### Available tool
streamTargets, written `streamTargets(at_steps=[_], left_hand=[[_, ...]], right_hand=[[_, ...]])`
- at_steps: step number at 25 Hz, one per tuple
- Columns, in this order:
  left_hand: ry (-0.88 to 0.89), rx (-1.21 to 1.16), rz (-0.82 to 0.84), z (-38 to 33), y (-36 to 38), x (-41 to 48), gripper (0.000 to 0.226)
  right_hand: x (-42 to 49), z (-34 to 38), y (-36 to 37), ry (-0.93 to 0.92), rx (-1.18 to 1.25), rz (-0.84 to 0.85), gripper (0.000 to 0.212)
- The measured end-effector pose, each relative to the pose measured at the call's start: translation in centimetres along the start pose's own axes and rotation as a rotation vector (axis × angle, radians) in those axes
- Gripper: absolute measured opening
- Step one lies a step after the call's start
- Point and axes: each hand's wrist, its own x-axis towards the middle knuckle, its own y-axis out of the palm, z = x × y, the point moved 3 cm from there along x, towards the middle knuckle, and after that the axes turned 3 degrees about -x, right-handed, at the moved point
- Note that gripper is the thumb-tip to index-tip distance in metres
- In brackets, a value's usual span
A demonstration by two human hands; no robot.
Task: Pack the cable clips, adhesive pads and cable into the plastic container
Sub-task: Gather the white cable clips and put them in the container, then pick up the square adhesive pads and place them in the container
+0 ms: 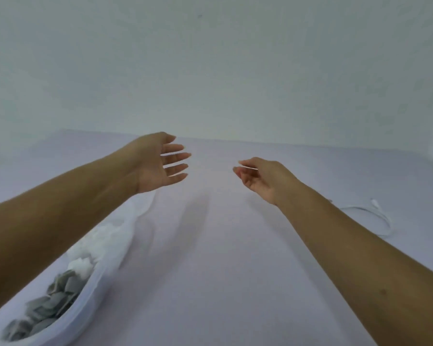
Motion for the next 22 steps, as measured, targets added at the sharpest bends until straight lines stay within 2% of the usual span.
streamTargets(at_steps=[3, 5, 7, 9, 11, 13, 16, 19, 22], left_hand=[[0.05, 0.285, 0.058, 2.6, 5.9, 4.5, 0.016], [0.168, 0.56, 0.069, 4.0, 9.5, 8.0, 0.024], [0.316, 0.885, 0.075, 5.2, 12.4, 11.7, 0.032], [0.405, 1.212, 0.07, 6.4, 14.8, 15.1, 0.038], [0.417, 1.389, 0.042, 7.8, 16.5, 18.3, 0.048], [0.386, 1.437, -0.03, 8.8, 17.2, 20.3, 0.06], [0.364, 1.493, -0.103, 9.5, 17.6, 22.0, 0.067], [0.358, 1.395, -0.076, 9.7, 17.4, 22.9, 0.062], [0.389, 1.25, -0.009, 9.9, 16.9, 22.6, 0.05]], right_hand=[[2.4, 1.1, -7.5, -0.177, -0.459, -0.259, 0.009], [3.7, 1.8, -11.7, -0.244, -0.81, -0.385, 0.012], [4.7, 1.9, -14.5, -0.259, -1.139, -0.439, 0.024], [6.1, 1.5, -16.4, -0.226, -1.299, -0.458, 0.044], [7.1, 1.0, -17.4, -0.118, -1.377, -0.465, 0.061], [7.6, 0.7, -17.7, -0.034, -1.471, -0.465, 0.071], [8.4, 0.6, -17.9, -0.038, -1.471, -0.452, 0.067], [9.0, 0.5, -18.3, -0.027, -1.427, -0.396, 0.063], [8.7, 0.6, -18.1, -0.169, -1.342, -0.363, 0.051]])
